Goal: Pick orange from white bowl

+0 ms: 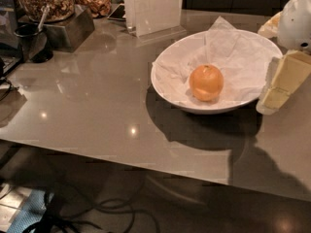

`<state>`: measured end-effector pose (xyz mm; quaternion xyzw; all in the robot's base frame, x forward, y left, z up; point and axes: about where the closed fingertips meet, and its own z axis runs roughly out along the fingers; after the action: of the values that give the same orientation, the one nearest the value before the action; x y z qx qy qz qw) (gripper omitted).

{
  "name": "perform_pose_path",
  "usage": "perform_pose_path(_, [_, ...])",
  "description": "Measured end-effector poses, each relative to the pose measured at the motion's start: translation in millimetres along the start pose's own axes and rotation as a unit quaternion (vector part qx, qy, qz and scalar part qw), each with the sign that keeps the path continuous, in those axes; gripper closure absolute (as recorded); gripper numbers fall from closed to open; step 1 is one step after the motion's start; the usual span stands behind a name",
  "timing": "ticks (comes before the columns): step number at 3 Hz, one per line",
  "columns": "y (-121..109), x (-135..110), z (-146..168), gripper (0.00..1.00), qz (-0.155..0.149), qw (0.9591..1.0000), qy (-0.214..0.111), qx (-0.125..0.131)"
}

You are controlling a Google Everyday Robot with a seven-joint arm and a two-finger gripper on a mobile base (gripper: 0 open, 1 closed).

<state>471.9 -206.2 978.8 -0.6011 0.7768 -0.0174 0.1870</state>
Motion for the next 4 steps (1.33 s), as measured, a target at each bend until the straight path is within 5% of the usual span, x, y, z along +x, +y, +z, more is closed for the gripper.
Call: perform_pose_path(4, [-46.6,-32.5,31.8,0.00,0.000,0.9970,-0.075,-0.019])
